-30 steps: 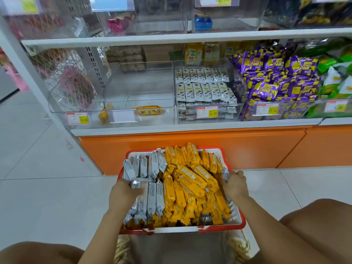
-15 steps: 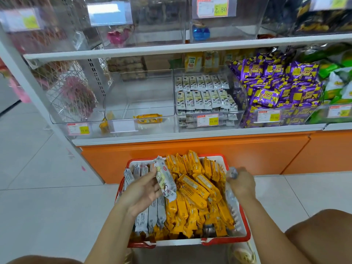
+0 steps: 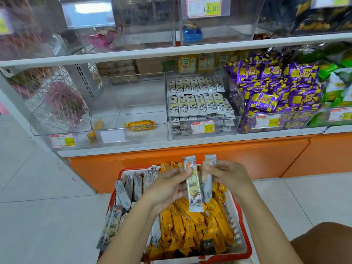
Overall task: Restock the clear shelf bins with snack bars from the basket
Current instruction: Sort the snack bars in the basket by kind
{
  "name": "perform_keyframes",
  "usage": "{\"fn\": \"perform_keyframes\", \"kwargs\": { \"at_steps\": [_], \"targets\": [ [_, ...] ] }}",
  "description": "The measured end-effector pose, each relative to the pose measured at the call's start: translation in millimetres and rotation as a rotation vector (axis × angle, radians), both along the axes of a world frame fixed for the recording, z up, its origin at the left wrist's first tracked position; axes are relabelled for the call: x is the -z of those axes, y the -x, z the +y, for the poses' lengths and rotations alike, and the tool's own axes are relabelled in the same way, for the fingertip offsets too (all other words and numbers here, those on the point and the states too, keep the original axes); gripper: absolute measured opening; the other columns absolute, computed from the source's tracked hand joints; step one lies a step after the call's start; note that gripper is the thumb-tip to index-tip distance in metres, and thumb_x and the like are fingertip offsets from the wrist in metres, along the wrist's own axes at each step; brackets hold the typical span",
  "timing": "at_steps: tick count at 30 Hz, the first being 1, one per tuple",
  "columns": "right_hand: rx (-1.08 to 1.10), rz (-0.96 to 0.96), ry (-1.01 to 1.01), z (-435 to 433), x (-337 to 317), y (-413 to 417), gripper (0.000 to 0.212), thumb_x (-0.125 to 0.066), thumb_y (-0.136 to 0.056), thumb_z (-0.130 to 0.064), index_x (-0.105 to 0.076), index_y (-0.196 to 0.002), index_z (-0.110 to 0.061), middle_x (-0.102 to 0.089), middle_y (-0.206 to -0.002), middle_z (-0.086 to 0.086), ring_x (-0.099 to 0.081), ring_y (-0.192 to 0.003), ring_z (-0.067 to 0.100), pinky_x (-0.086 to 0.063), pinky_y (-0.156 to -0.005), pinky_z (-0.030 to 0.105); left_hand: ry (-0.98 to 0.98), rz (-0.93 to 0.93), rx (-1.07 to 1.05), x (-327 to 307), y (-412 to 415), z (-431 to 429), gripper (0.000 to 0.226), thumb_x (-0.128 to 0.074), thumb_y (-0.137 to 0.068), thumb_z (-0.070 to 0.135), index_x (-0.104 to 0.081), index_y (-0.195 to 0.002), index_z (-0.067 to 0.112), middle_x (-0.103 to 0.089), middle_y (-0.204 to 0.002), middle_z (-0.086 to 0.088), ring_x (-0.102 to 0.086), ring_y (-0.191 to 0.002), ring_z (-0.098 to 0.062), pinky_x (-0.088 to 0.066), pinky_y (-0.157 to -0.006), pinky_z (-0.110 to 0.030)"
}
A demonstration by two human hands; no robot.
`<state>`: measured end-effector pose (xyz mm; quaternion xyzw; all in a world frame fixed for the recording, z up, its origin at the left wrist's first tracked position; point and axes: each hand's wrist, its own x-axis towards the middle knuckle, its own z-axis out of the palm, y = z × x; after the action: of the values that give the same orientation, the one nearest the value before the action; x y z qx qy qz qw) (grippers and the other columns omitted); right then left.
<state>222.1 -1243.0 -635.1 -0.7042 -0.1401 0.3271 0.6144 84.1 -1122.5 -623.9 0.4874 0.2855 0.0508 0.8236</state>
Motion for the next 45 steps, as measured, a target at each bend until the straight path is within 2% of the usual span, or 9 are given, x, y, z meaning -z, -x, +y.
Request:
{"fn": "perform_keyframes", "kwargs": {
  "at_steps": [4, 8, 12, 17, 25, 29, 32, 41, 45],
  "targets": [
    [0.027, 0.055, 0.022, 9, 10, -4, 0.053, -0.075, -0.074, -0.041, -0.062, -0.102, 0.003, -0.068, -0.101, 0.012, -0.068, -0.094, 0.018, -0.057, -0.069, 0.019, -0.006, 0.045, -0.032, 5, -11, 3, 0.062, -0.065, -0.075, 0.026, -0.05, -0.123, -0.01, -0.068, -0.102, -0.016, -0.066, -0.094, -0.028, -0.053, -0.087, -0.042],
    [-0.059, 0.221, -0.051, 10, 7, -7, 0.006, -0.06, -0.091, -0.005, -0.061, -0.096, -0.002, -0.065, -0.104, 0.014, -0.063, -0.101, 0.022, -0.051, -0.086, 0.028, 0.033, 0.035, -0.1, 6, -17, 8, 0.05, -0.064, -0.074, 0.025, -0.057, -0.111, -0.007, -0.068, -0.1, -0.016, -0.065, -0.092, -0.027, -0.054, -0.083, -0.038],
    [-0.205, 0.241, -0.055, 8, 0, -8, 0.013, -0.059, -0.089, 0.003, -0.054, -0.097, -0.005, -0.064, -0.102, 0.015, -0.063, -0.085, 0.024, -0.052, -0.079, 0.037, 0.115, 0.001, -0.161, 2, -22, 14, 0.06, -0.064, -0.076, 0.023, -0.052, -0.123, -0.011, -0.059, -0.122, -0.028, -0.062, -0.099, -0.032, -0.057, -0.08, -0.037],
    [-0.173, 0.238, -0.076, 5, -5, -7, 0.033, -0.071, -0.081, -0.015, -0.058, -0.108, -0.002, -0.07, -0.104, 0.015, -0.069, -0.096, 0.026, -0.056, -0.086, 0.037, 0.113, -0.067, -0.147, -5, -27, 20, 0.057, -0.06, -0.079, 0.023, -0.052, -0.121, -0.014, -0.059, -0.12, -0.029, -0.064, -0.096, -0.03, -0.057, -0.08, -0.038],
    [0.026, -0.628, -0.002, 7, -18, 7, 0.022, -0.075, -0.079, -0.026, -0.054, -0.074, -0.025, -0.061, -0.073, -0.007, -0.055, -0.07, 0.002, -0.042, -0.059, 0.015, 0.135, -0.116, -0.183, -13, -44, 15, 0.046, -0.06, -0.08, 0.021, -0.057, -0.116, -0.008, -0.066, -0.112, -0.023, -0.067, -0.093, -0.027, -0.057, -0.081, -0.041],
    [-0.01, -0.763, -0.024, 7, -20, 5, 0.007, -0.067, -0.085, -0.033, -0.061, -0.087, -0.032, -0.06, -0.087, -0.018, -0.057, -0.085, 0.0, -0.045, -0.066, 0.012, 0.128, -0.178, -0.199, -21, -52, 15, 0.043, -0.06, -0.081, 0.02, -0.056, -0.115, -0.006, -0.068, -0.11, -0.019, -0.066, -0.095, -0.026, -0.059, -0.074, -0.035],
    [-0.045, -0.781, 0.01, 5, -19, 3, 0.034, -0.067, -0.077, -0.056, -0.054, -0.097, -0.033, -0.053, -0.098, -0.021, -0.052, -0.094, -0.003, -0.043, -0.073, 0.012, 0.103, -0.185, -0.209, -26, -58, 16, 0.029, -0.062, -0.077, 0.017, -0.059, -0.102, 0.001, -0.072, -0.093, -0.011, -0.068, -0.084, -0.023, -0.059, -0.072, -0.034],
    [0.071, -0.819, -0.029, 21, -43, -15, 0.046, -0.067, -0.065, -0.038, -0.038, -0.101, -0.035, -0.049, -0.101, -0.008, -0.059, -0.086, 0.015, -0.053, -0.066, 0.036, -0.189, -0.209, -0.107, -57, -96, 19, 0.045, -0.068, -0.071, 0.026, -0.058, -0.108, 0.003, -0.069, -0.106, -0.019, -0.069, -0.088, -0.022, -0.058, -0.077, -0.03],
    [0.23, -0.886, 0.074, 38, -71, -69, 0.054, -0.067, -0.068, -0.035, -0.044, -0.116, -0.026, -0.051, -0.108, 0.003, -0.057, -0.091, 0.026, -0.051, -0.073, 0.043, -0.76, -0.068, -0.095, -77, -114, 37, 0.022, -0.058, -0.091, 0.032, -0.061, -0.109, 0.019, -0.066, -0.113, -0.001, -0.063, -0.104, -0.012, -0.049, -0.091, -0.029]
  ]
}}
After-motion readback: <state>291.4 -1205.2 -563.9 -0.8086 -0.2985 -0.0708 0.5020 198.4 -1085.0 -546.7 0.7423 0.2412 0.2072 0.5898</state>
